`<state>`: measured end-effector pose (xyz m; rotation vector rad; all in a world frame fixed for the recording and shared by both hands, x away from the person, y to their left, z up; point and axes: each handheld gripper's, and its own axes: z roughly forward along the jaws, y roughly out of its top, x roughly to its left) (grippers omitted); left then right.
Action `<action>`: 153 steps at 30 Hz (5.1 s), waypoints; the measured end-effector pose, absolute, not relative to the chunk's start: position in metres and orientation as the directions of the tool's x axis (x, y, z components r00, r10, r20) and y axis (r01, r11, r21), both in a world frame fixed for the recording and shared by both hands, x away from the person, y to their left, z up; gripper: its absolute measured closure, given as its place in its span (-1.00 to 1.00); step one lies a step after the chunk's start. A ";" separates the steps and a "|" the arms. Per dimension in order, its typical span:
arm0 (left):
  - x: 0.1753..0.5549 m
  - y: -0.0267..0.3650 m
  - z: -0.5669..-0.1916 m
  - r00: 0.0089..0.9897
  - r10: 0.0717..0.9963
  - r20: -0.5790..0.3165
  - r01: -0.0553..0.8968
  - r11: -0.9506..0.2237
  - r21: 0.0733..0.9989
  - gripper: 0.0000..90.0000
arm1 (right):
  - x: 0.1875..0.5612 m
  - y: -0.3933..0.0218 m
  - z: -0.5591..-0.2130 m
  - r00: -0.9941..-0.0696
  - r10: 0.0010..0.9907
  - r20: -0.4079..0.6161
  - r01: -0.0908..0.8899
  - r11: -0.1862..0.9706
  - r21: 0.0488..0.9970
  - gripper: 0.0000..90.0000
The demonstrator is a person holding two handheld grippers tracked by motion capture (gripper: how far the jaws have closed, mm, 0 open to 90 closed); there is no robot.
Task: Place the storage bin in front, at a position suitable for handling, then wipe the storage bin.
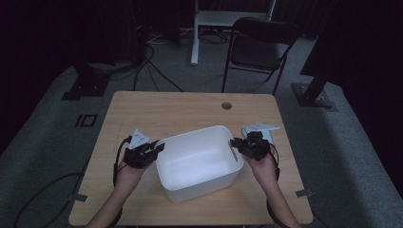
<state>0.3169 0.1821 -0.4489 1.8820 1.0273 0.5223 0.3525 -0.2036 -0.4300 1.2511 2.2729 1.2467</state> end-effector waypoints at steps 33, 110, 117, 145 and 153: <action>0.321 0.172 -0.450 0.508 0.860 -0.041 0.451 -0.225 0.864 0.79 | 0.341 -0.223 -0.428 -0.619 0.741 0.258 0.558 0.184 0.809 0.29; 0.323 0.176 -0.448 0.523 0.851 -0.047 0.462 -0.237 0.855 0.80 | 0.462 -0.284 -0.543 -0.171 0.984 0.058 0.671 0.074 0.737 -0.37; 0.322 0.186 -0.448 0.522 0.852 -0.053 0.467 -0.233 0.853 0.80 | 0.463 -0.284 -0.544 -0.173 0.984 0.052 0.676 0.080 0.732 -0.37; 0.315 0.218 -0.448 0.508 0.859 -0.062 0.480 -0.223 0.849 0.79 | 0.461 -0.278 -0.548 -0.198 0.980 0.000 0.659 0.133 0.741 -0.46; 0.315 0.220 -0.449 0.518 0.852 -0.077 0.474 -0.211 0.855 0.79 | 0.457 -0.278 -0.541 -0.265 0.964 0.005 0.675 0.182 0.715 0.15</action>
